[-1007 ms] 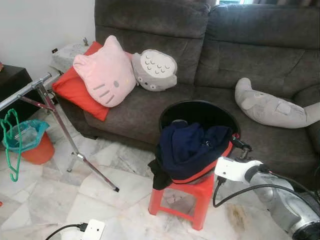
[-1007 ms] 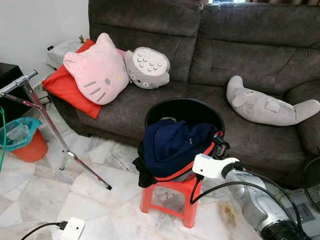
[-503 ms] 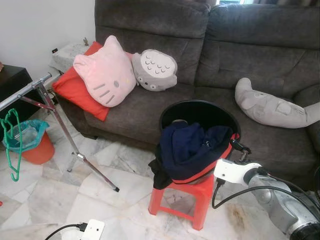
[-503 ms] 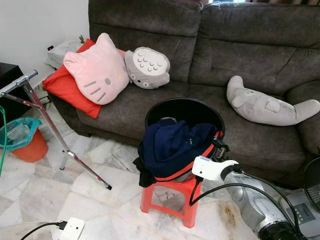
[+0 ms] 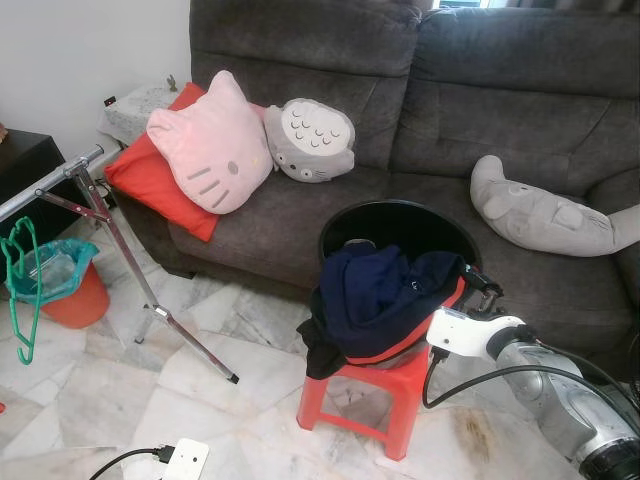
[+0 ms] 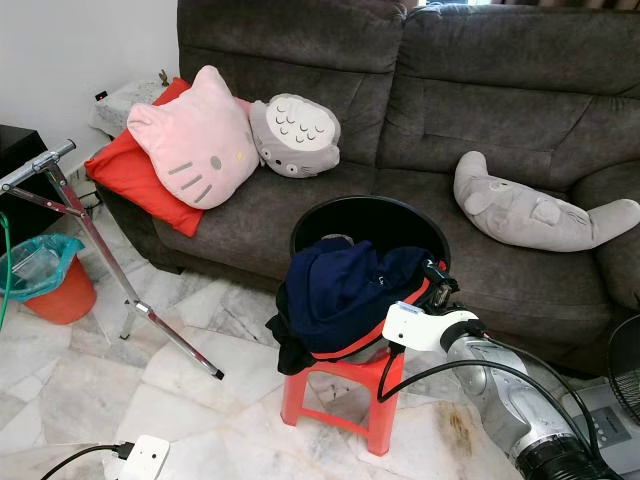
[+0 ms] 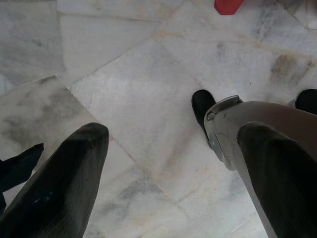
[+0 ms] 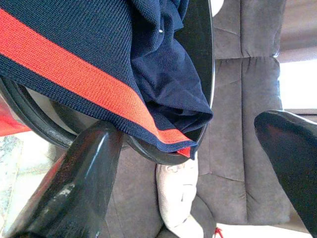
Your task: Hang hanger
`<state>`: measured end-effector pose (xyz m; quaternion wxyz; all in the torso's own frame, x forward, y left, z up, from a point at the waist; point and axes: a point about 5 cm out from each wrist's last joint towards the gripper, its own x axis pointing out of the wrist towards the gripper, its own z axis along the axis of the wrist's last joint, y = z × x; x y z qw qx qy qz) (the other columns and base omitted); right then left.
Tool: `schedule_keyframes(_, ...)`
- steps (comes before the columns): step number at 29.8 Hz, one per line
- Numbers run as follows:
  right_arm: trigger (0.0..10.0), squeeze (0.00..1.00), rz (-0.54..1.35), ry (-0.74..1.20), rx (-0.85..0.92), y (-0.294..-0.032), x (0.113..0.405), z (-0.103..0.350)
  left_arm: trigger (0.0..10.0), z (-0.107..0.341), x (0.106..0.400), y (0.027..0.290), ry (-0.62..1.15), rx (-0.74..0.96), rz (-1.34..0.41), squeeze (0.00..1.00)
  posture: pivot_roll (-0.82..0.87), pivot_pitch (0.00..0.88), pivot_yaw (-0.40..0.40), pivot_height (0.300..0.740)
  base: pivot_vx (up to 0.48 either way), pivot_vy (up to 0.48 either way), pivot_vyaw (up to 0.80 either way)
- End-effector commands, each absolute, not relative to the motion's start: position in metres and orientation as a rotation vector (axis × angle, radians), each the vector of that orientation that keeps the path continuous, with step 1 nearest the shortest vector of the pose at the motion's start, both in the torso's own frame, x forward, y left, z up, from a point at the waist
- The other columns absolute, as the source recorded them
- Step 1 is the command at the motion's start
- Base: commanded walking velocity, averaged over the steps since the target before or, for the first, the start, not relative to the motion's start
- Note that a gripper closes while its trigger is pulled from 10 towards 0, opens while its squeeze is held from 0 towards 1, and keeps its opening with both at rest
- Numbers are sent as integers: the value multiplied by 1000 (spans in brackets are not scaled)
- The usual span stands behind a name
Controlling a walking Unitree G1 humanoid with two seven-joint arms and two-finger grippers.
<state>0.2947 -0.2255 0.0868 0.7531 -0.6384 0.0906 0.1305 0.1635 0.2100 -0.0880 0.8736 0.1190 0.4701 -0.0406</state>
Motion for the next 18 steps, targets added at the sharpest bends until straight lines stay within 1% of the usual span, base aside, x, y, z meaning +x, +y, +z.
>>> schedule_keyframes(1, 10000, 0, 235, 116, -1384, -224, 303, 107, 10000, -90, 160, 211, 1000, 254, -82, 0, 2, 0, 12, 740, 0, 0, 0)
schedule_keyframes(18, 10000, 0, 206, 57, -1360, -224, 307, 118, 10000, -89, 160, 212, 998, 255, -85, 0, 2, 0, 12, 740, 0, 0, 0)
